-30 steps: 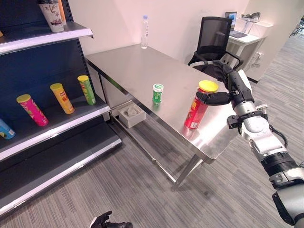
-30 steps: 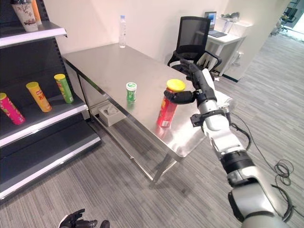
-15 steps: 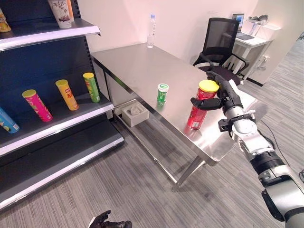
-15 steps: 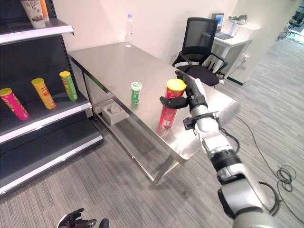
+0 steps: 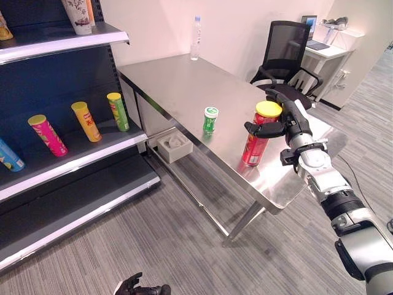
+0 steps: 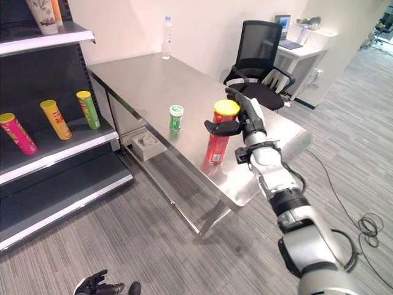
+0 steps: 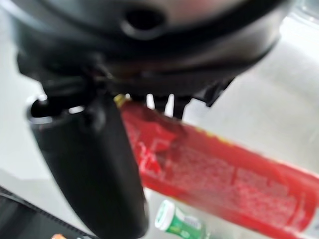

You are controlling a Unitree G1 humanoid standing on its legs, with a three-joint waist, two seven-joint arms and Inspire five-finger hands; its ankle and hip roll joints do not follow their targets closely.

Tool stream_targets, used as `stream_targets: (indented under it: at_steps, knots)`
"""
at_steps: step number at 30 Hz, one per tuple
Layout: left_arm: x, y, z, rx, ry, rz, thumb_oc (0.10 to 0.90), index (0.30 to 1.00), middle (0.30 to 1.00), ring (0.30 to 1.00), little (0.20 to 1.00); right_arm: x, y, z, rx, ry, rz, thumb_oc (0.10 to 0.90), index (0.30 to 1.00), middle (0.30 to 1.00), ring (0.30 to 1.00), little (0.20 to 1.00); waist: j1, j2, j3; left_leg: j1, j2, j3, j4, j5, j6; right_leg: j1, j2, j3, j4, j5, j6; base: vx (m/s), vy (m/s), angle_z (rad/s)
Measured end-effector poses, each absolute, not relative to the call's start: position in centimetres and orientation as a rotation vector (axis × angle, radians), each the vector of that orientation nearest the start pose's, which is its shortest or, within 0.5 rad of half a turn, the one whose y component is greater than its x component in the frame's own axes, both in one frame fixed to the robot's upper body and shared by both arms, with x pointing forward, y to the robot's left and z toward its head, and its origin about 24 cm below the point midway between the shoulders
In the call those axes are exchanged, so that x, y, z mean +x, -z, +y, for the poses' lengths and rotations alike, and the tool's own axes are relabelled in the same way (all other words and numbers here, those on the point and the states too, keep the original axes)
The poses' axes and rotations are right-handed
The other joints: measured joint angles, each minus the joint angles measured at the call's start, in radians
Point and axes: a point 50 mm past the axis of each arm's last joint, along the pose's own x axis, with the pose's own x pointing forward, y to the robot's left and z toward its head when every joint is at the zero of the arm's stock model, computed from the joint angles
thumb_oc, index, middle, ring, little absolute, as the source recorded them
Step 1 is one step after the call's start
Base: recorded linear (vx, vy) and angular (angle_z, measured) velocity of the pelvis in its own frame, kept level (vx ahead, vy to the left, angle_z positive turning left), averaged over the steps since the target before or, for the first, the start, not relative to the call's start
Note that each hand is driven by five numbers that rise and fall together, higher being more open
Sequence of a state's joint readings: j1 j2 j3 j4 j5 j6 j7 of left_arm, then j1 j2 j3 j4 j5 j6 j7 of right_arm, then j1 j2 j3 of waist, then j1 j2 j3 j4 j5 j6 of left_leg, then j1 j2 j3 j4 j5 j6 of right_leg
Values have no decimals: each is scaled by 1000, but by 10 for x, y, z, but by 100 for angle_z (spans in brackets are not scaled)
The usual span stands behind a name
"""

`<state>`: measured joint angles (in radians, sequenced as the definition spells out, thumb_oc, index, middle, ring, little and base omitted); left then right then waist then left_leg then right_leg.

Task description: Put the goods on the table back onto the shelves and tidy them up.

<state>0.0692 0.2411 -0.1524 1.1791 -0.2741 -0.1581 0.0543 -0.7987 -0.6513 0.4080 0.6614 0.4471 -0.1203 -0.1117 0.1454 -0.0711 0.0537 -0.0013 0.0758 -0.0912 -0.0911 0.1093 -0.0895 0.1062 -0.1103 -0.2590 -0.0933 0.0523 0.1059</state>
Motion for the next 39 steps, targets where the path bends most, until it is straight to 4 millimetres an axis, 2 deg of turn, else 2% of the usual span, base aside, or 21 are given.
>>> stream_targets:
  at_steps: [9, 31, 37, 39]
  knots:
    - [82, 157, 238, 103, -230, 1086, 800, 900, 900, 900, 900, 381, -166, -219, -373, -20, -172, 400, 300, 300, 300, 300, -17, -1, 1, 4, 1, 6, 0, 0, 0, -1, 1, 8, 0, 0, 0, -2, 0, 0]
    - [81, 157, 240, 108, -233, 1091, 800, 900, 900, 900, 900, 382, -164, -214, -391, -41, -162, 400, 300, 300, 300, 300, -23, -4, 2, 13, 4, 24, 0, 0, 0, -1, 1, 24, 0, 1, -1, -3, -1, -1]
    - [81, 157, 240, 109, -234, 1090, 800, 900, 900, 900, 900, 381, -164, -209, -391, -62, -167, 400, 300, 300, 300, 300, -27, -7, 4, 8, 5, 30, 0, 0, 0, -11, 1, 32, 0, 2, -2, -6, 3, -3]
    - [81, 157, 241, 106, -238, 1090, 800, 900, 900, 900, 900, 376, -163, -202, -374, -93, -192, 400, 300, 300, 300, 300, -31, -8, 5, 6, 7, 40, 0, -1, 0, -19, 2, 41, 0, 4, -5, -14, 10, -13]
